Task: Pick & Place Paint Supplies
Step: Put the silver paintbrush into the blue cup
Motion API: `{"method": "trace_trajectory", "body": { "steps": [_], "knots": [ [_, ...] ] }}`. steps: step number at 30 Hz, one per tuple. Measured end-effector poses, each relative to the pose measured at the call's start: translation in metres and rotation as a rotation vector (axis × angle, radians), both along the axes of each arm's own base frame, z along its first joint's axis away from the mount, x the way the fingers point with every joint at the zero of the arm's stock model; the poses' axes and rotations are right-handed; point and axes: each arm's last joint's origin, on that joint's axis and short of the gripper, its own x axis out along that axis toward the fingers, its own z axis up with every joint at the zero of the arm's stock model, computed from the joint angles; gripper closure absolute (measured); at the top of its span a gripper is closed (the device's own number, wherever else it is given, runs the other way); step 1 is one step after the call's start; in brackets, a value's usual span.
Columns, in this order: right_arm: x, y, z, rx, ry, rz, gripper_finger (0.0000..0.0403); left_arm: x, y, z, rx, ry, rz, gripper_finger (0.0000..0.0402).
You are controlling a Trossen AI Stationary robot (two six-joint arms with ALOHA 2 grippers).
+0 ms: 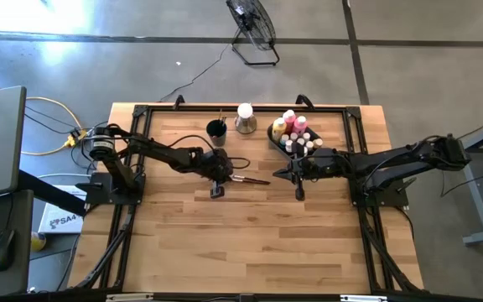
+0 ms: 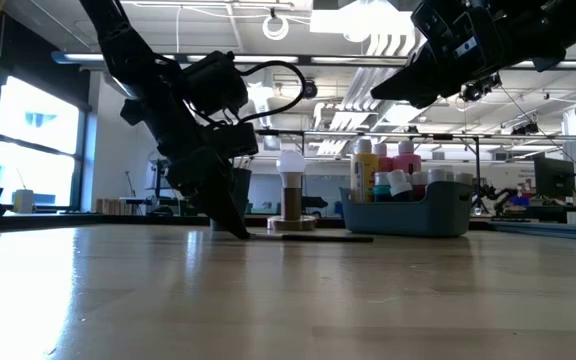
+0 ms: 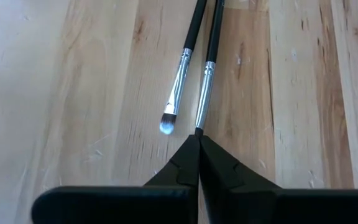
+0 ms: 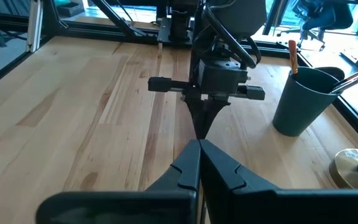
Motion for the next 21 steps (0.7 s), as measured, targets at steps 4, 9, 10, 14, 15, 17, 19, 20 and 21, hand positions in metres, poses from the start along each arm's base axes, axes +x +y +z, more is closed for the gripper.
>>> {"method": "trace_trajectory", "body": {
  "steps": [4,9,10,14,15,17,19,20,21],
  "knots": [
    [0.0,0.0,0.0,0.0,0.0,0.001,0.04,-0.001,0.0,0.002,-0.01,-0.001,0.004,0.0401],
    [0.0,0.0,0.0,0.0,-0.001,0.0,0.04,-0.003,-0.002,0.014,-0.019,-0.038,0.004,0.0401],
    [0.0,0.0,0.0,0.0,0.0,0.0,0.04,-0.004,-0.001,0.018,-0.016,-0.052,0.005,0.0401],
    [0.0,0.0,0.0,0.0,0.0,0.0,0.04,-0.008,-0.002,0.028,-0.012,-0.066,0.007,0.0402],
    [0.0,0.0,0.0,0.0,0.0,0.0,0.04,-0.009,-0.002,0.031,-0.013,-0.069,0.007,0.0401],
    [0.0,0.0,0.0,0.001,0.0,0.002,0.04,-0.011,-0.002,0.034,-0.013,-0.069,0.007,0.0401],
    [0.0,0.0,0.0,0.001,-0.002,0.003,0.04,-0.012,-0.002,0.036,-0.014,-0.07,0.008,0.0401],
    [0.0,0.0,0.001,0.001,-0.006,0.002,0.04,-0.012,-0.002,0.037,-0.015,-0.074,0.009,0.0401],
    [0.0,0.0,0.001,0.0,-0.015,0.001,0.04,-0.011,-0.002,0.037,-0.014,-0.077,0.01,0.0401]
  ]
}}
